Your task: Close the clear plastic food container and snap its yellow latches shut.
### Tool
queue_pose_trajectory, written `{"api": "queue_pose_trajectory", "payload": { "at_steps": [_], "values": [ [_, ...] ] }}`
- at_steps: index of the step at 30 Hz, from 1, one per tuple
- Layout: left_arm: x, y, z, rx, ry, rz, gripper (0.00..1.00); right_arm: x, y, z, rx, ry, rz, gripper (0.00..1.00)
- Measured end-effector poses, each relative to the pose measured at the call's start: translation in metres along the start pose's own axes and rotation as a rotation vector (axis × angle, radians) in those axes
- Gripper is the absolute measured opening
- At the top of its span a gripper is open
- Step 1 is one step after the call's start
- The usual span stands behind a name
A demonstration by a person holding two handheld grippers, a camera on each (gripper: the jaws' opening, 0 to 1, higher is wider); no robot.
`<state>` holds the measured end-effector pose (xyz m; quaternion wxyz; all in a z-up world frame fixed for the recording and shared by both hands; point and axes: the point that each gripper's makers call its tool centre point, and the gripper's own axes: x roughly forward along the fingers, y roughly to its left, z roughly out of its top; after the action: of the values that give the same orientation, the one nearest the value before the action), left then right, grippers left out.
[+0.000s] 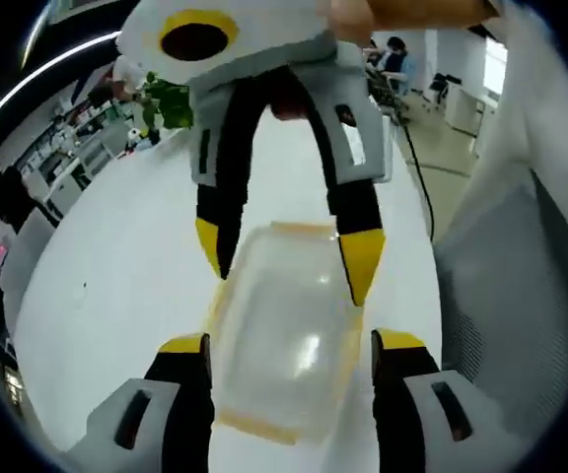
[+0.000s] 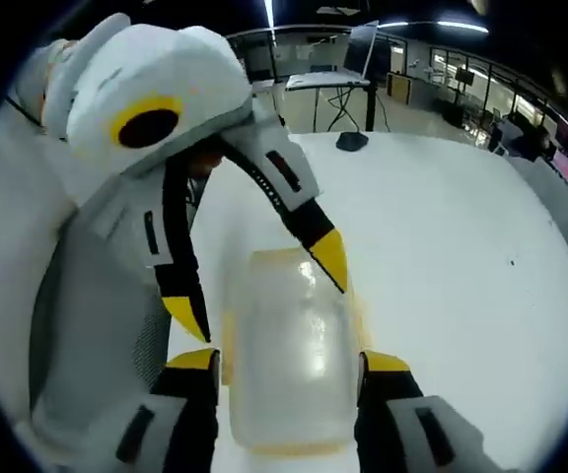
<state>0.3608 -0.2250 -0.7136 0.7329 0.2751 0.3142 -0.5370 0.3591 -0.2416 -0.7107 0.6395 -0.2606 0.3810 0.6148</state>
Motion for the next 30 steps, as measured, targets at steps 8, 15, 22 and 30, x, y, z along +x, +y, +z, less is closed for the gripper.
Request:
{"api": "queue_pose_trajectory", "payload": {
  "at_steps": [8,15,22,30],
  "values": [
    [-0.009,0.011,-0.013,-0.057,0.011,0.032,0.79,-0.003,-0.009,-0.01,0.067,-0.043,-0.133,0.98],
    [-0.01,0.004,-0.023,-0.133,0.038,0.016,0.99,-0.011,-0.013,-0.02,0.12,-0.09,-0.22,0.99],
    [-0.019,0.008,-0.026,-0.14,0.02,0.063,0.99,-0.016,-0.006,-0.031,0.161,-0.102,-0.283,0.99],
    [-0.028,0.001,-0.038,-0.193,-0.007,0.105,0.99,-0.019,0.008,-0.035,0.216,-0.121,-0.313,0.99]
  ]
}}
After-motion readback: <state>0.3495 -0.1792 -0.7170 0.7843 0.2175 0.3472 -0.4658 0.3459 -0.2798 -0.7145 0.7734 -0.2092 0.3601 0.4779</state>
